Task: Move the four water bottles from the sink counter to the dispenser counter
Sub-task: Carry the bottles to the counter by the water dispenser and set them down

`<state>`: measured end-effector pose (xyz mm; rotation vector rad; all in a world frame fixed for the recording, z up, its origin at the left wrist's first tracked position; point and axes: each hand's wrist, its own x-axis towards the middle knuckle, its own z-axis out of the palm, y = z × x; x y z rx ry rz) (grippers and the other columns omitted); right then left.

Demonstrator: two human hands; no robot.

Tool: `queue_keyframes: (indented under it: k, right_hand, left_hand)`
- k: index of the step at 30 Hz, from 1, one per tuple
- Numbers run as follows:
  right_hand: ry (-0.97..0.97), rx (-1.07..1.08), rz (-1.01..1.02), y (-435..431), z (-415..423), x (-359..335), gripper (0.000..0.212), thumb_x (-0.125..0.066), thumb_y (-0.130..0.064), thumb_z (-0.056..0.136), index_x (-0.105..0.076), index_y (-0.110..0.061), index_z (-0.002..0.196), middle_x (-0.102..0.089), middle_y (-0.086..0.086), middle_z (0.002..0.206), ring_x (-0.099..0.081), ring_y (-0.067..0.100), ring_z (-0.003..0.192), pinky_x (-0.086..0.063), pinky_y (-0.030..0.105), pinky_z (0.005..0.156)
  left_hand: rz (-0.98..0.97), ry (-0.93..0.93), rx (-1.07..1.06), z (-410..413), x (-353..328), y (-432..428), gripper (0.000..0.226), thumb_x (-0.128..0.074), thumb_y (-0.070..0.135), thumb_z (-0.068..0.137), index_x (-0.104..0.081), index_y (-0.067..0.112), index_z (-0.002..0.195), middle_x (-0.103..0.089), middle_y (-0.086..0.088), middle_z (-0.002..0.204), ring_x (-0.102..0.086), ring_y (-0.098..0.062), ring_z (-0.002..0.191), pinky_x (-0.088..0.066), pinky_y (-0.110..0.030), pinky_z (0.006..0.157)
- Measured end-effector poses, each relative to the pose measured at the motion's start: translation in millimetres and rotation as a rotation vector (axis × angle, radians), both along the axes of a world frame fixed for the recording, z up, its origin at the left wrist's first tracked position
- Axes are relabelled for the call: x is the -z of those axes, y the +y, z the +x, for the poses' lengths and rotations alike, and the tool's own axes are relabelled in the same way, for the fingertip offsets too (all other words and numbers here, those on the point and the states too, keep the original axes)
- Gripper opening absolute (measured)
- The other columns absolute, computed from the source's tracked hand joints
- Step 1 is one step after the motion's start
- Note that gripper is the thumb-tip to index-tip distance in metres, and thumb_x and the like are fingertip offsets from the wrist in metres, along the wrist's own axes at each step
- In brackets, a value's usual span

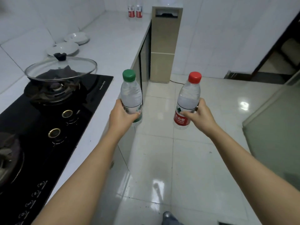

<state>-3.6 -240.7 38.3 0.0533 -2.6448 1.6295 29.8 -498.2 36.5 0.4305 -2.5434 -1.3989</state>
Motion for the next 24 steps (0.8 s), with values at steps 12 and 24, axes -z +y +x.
queue_keyframes:
  k: [12,24]
  right_hand:
    - [-0.041,0.055,-0.125,-11,-49,25,0.049,-0.073,-0.018,0.073,-0.041,-0.014,0.11,-0.053,-0.013,0.096,-0.051,-0.004,0.086,-0.042,0.017,0.069]
    - [-0.083,0.012,-0.156,9,-241,24,0.047,-0.074,-0.021,0.07,-0.043,-0.019,0.106,-0.054,-0.016,0.095,-0.055,0.004,0.089,-0.049,0.029,0.073]
  left_hand:
    - [0.049,0.029,0.012,-67,13,-2,0.057,-0.078,0.029,0.063,-0.047,0.018,0.11,-0.057,0.006,0.097,-0.055,-0.015,0.087,-0.044,-0.029,0.072]
    - [0.057,0.059,-0.065,-244,17,19,0.061,-0.079,0.032,0.064,-0.046,0.02,0.114,-0.057,0.009,0.099,-0.056,-0.011,0.088,-0.045,-0.023,0.07]
